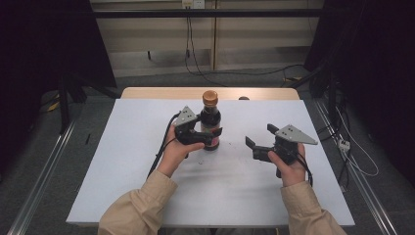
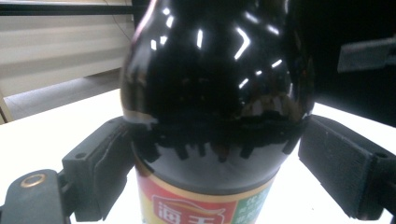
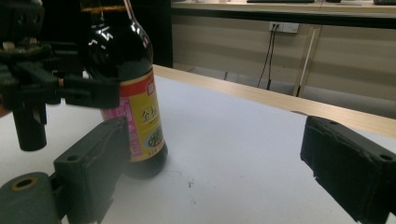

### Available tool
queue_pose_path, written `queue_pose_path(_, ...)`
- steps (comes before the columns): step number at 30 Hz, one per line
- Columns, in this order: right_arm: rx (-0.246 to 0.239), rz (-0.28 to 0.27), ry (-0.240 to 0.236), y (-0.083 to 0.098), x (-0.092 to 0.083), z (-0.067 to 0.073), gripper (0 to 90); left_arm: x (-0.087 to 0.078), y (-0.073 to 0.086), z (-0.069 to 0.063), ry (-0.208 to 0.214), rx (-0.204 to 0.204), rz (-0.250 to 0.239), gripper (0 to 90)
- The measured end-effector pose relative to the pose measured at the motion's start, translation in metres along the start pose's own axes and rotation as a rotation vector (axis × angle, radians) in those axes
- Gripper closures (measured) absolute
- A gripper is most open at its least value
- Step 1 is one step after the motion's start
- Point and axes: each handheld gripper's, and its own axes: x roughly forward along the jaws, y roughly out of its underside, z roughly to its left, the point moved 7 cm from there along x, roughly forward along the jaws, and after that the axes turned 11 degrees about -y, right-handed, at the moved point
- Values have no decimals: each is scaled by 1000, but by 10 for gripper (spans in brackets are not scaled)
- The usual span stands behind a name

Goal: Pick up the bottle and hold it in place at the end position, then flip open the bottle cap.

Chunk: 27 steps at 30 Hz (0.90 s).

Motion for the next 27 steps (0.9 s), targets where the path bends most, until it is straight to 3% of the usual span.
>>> queue_pose_path(7,35,-9,-9,-8,7,-2,82,2,4,3,-13,23,22,175)
queue_pose_path(18,9,13,-11,-18,20,0,83,-1,1,4,-5,8,9,215)
queue_pose_path(23,4,15,-13,-23,24,1,83,3,3,5,-12,25,12,222)
queue_pose_path(27,-9,23,-19,-28,29,3,82,3,4,6,-19,24,11,280)
